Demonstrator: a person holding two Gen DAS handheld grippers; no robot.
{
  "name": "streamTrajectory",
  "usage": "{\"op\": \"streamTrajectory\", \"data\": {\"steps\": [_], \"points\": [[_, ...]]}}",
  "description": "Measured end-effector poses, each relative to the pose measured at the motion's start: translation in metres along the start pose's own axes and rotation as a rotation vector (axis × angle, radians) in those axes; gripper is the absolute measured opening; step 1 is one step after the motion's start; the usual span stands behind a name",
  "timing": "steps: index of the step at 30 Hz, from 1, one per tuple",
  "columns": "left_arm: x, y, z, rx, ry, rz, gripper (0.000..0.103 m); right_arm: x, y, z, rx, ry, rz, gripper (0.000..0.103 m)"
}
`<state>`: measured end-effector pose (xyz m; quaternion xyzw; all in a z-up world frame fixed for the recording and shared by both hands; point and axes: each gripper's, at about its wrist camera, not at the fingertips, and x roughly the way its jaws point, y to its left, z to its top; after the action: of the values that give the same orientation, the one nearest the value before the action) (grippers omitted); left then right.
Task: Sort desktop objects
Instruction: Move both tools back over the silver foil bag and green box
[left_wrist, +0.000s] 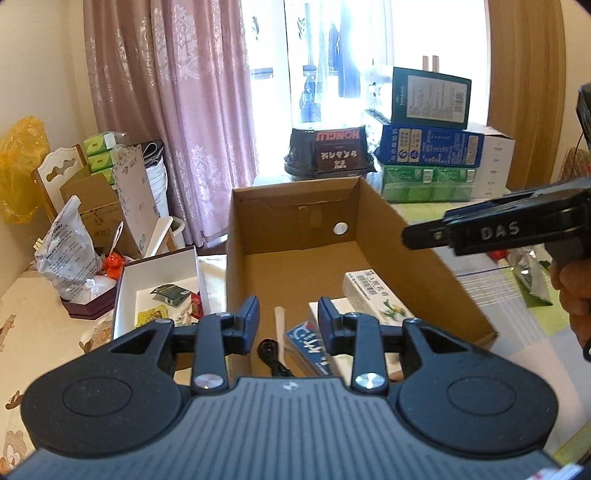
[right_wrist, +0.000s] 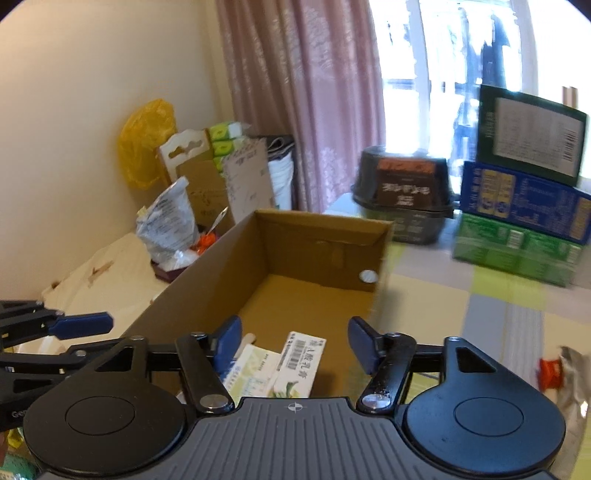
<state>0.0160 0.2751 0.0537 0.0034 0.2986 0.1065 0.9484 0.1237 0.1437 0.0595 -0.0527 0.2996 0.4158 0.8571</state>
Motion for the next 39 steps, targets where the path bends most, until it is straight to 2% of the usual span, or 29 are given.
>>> {"op": "streamTrajectory", "data": {"steps": [7,11,14,15,17,22,31,39], "points": [[-0.026,-0.034,0.008,0.005,-0.046,-0.051,0.045,-0.068,-0.055,-0.028,0.075,-0.047,-0.081,0.086],[-0.036,-0.067,0.013,0.015,-0.062,-0.1,0.049,-0.109,-0.098,-0.064,0.134,-0.035,-0.173,0.091],[-0.039,-0.096,0.016,0.038,-0.072,-0.141,0.055,-0.136,-0.126,-0.091,0.187,-0.02,-0.241,0.094],[-0.04,-0.107,0.017,0.044,-0.073,-0.156,0.061,-0.145,-0.136,-0.101,0.205,-0.013,-0.265,0.095],[-0.039,-0.129,0.019,0.061,-0.075,-0.192,0.064,-0.161,-0.153,-0.118,0.237,0.0,-0.303,0.096],[-0.028,-0.185,0.02,0.096,-0.061,-0.273,0.072,-0.199,-0.184,-0.141,0.288,-0.019,-0.377,0.097],[0.016,-0.255,0.009,0.166,0.007,-0.337,0.087,-0.226,-0.234,-0.172,0.36,-0.009,-0.446,0.098],[0.06,-0.293,-0.001,0.196,0.078,-0.361,0.092,-0.212,-0.262,-0.173,0.353,0.021,-0.443,0.098]]}}
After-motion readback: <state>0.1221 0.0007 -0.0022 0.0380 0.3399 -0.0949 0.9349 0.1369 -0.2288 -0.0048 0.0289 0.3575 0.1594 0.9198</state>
